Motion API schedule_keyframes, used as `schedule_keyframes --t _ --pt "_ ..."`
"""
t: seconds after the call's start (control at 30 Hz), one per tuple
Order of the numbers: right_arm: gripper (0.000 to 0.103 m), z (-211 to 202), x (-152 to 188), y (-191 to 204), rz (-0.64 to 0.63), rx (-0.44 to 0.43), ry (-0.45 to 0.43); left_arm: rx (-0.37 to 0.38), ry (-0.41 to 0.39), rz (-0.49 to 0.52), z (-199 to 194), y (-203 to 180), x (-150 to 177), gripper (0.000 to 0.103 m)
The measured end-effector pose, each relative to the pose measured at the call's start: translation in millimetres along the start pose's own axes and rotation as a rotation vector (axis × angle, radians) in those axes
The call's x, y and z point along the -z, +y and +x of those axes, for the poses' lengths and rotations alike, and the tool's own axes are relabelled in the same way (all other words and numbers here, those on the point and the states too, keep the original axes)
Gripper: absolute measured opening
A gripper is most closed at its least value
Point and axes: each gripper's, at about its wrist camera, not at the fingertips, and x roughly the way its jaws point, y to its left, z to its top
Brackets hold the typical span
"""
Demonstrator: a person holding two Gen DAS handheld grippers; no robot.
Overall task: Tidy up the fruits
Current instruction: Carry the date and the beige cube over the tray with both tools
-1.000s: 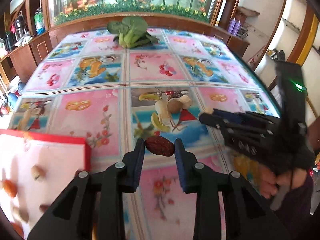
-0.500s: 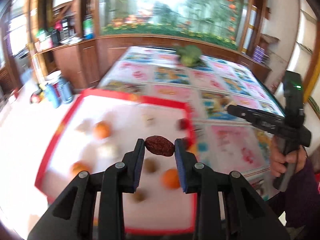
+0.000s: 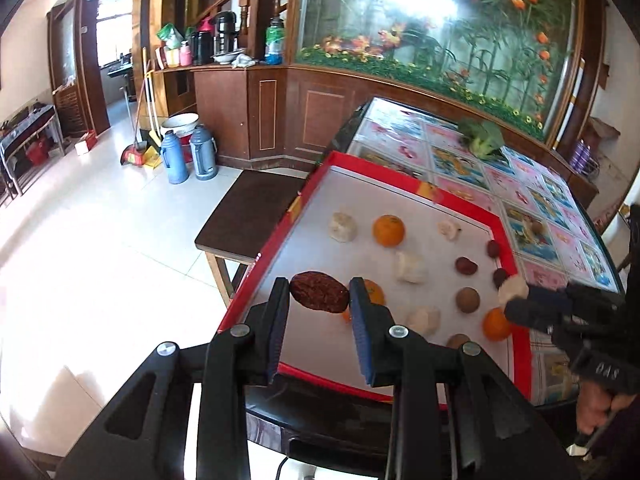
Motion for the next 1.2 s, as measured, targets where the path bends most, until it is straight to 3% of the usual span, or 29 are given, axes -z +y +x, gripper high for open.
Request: schedule_keyframes --t 0.5,1.2 --pt "0.024 17 36 -1 -0.014 0.048 0.105 0.012 0.079 -0.018 32 7 7 0.032" --pt "0.025 15 41 4 -0.046 0.032 0.104 -0.048 0.135 -0.022 42 10 14 0.033"
